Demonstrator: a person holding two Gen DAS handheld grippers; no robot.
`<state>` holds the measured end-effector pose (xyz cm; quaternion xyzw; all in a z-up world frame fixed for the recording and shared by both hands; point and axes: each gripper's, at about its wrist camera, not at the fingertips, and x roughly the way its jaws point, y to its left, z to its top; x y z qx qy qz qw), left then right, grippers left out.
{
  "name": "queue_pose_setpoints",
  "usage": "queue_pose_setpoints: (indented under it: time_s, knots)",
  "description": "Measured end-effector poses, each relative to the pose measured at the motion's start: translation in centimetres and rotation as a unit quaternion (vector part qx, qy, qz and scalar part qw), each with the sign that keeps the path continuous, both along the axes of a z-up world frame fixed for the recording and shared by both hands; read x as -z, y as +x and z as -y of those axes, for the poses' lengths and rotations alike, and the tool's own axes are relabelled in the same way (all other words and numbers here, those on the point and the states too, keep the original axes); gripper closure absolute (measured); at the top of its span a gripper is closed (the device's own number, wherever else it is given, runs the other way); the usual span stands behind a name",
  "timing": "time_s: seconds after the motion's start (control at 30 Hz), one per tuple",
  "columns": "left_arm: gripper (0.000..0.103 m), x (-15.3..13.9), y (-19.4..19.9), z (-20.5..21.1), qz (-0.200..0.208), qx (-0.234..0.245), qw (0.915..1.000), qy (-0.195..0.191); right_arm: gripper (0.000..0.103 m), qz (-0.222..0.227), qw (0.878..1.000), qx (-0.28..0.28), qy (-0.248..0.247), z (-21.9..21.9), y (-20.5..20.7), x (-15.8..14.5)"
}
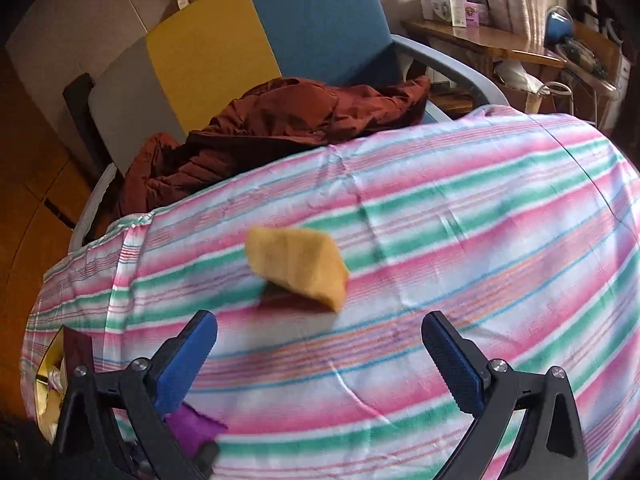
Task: Organize objects
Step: 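Grasp the purple packet with the left gripper while the right gripper grasps the yellow sponge, then carry the purple packet in the left gripper while the right gripper carries the yellow sponge to the tray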
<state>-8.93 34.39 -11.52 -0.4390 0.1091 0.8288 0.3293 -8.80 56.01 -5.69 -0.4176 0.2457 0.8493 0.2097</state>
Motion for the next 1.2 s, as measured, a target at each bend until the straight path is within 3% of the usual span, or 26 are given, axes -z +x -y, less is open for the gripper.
queue_pose_setpoints:
  time_s: [0.23, 0.3, 0.33, 0.37, 0.7, 0.83, 0.97, 1.2]
  knots:
    - [0.052, 0.2, 0.0, -0.1, -0.004, 0.001, 1.0, 0.008, 0.003, 0.049, 0.999, -0.01, 0.015, -0.4, -5.1, 1.5]
    - [0.052, 0.2, 0.1, -0.1, -0.003, 0.001, 0.9999, 0.011, 0.035, 0.07, 0.997, -0.023, 0.015, -0.4, -5.6, 2.5]
    - [0.052, 0.2, 0.1, -0.1, -0.004, 0.001, 0.9999, 0.012, 0.043, 0.073, 0.997, -0.021, 0.018, -0.5, -5.4, 2.7]
    - [0.052, 0.2, 0.1, -0.1, -0.004, 0.001, 0.9999, 0.012, 0.045, 0.064, 0.998, -0.022, 0.013, -0.6, -5.0, 2.7]
    - [0.052, 0.2, 0.4, -0.2, -0.009, 0.001, 0.9998, 0.018, 0.046, 0.017, 0.999, -0.041, -0.006, 1.9, 3.1, -0.7]
    - [0.052, 0.2, 0.4, -0.4, -0.014, 0.001, 0.9998, 0.014, 0.046, 0.018, 0.999, -0.04, -0.001, 2.3, 5.8, 0.3]
    - [0.052, 0.3, 0.6, -0.5, -0.021, 0.001, 0.9998, 0.007, 0.046, 0.038, 0.998, -0.039, -0.011, 1.8, 5.8, 2.4]
    - [0.051, 0.5, 0.9, -0.8, -0.035, 0.001, 0.9993, -0.008, 0.046, 0.045, 0.997, -0.06, 0.003, 2.4, 5.1, 2.6]
